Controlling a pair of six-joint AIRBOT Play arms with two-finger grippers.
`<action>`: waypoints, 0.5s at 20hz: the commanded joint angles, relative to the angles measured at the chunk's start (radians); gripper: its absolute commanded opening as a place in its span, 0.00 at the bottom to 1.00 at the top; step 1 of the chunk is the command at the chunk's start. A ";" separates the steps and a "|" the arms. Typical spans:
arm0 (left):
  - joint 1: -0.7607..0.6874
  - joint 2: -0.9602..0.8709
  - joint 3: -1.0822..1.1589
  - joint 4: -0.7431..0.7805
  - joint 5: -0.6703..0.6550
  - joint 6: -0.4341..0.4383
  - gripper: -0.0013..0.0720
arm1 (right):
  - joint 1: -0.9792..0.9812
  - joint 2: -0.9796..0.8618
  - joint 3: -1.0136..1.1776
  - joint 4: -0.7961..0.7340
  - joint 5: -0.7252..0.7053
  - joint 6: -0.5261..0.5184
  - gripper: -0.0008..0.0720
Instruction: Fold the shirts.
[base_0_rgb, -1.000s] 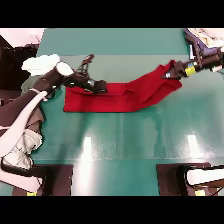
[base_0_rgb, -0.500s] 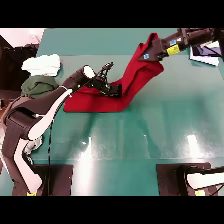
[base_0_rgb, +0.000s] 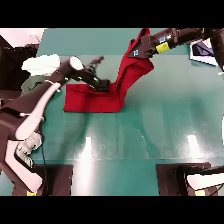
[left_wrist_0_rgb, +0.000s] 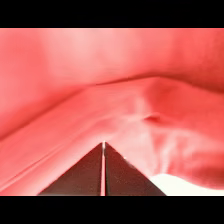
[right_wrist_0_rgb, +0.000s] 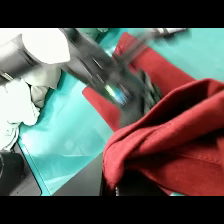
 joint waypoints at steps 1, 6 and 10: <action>0.135 0.133 0.001 0.126 -0.080 0.002 0.05 | 0.034 -0.039 0.001 0.000 -0.020 0.001 0.02; 0.334 0.334 0.001 0.283 -0.193 0.020 0.05 | 0.146 -0.144 0.002 0.001 -0.129 -0.030 0.02; 0.447 0.435 0.001 0.299 -0.249 0.021 0.05 | 0.267 -0.239 0.002 0.003 -0.238 -0.105 0.03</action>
